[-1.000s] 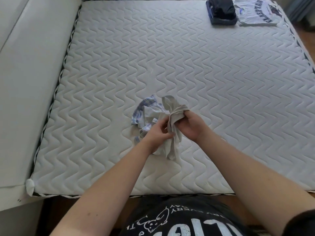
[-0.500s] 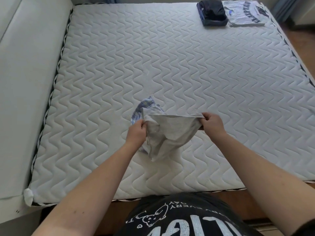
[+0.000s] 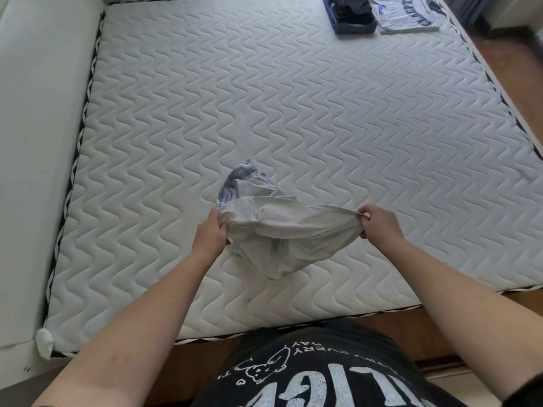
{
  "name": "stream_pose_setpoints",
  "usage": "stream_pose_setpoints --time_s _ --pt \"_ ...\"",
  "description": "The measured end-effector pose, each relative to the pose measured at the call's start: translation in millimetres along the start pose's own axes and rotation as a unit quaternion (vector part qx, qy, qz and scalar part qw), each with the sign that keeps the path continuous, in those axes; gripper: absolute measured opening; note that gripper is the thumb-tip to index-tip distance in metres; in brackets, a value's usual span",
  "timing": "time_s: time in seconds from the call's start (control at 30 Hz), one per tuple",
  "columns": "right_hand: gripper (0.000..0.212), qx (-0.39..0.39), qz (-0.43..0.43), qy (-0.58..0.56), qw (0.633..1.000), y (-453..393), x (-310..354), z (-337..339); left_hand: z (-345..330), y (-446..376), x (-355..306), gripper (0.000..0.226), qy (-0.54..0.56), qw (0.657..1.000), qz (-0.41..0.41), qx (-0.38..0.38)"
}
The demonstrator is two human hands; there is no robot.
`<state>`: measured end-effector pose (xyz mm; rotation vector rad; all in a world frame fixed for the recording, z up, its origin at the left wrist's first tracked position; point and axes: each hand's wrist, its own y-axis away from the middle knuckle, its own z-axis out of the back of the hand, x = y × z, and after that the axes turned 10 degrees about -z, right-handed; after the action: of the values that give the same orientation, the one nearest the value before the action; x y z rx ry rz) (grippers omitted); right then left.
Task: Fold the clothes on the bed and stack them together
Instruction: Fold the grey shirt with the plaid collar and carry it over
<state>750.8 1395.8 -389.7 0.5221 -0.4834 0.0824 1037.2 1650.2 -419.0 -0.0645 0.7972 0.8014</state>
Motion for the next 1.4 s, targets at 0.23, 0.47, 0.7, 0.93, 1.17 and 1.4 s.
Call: stream_pose_setpoints --time_s 0.23,0.47,0.7,0.93,1.17,1.4 --pt "0.027 -0.012 0.005 -0.029 0.999 -14 -43 24 5 15 11 0.018 0.005 0.998 0.024 -0.057" --pt "0.038 -0.009 -0.004 0.021 1.000 -39 -81 42 5 52 24 0.048 -0.049 0.996 0.037 -0.070" --pt "0.038 0.061 -0.040 -0.065 0.995 -29 -90 12 -31 87 25 0.036 0.308 0.872 0.329 -0.192" --pt "0.035 0.107 -0.066 -0.150 0.981 -6 -81 -22 -38 80 25 0.042 0.517 0.744 0.378 -0.193" --pt "0.036 0.127 -0.062 -0.225 0.964 34 -34 -57 -19 55 46 0.034 0.567 0.720 0.384 -0.114" --pt "0.030 0.123 -0.067 -0.311 0.940 82 13 -97 0 28 67 0.045 0.598 0.718 0.347 -0.077"
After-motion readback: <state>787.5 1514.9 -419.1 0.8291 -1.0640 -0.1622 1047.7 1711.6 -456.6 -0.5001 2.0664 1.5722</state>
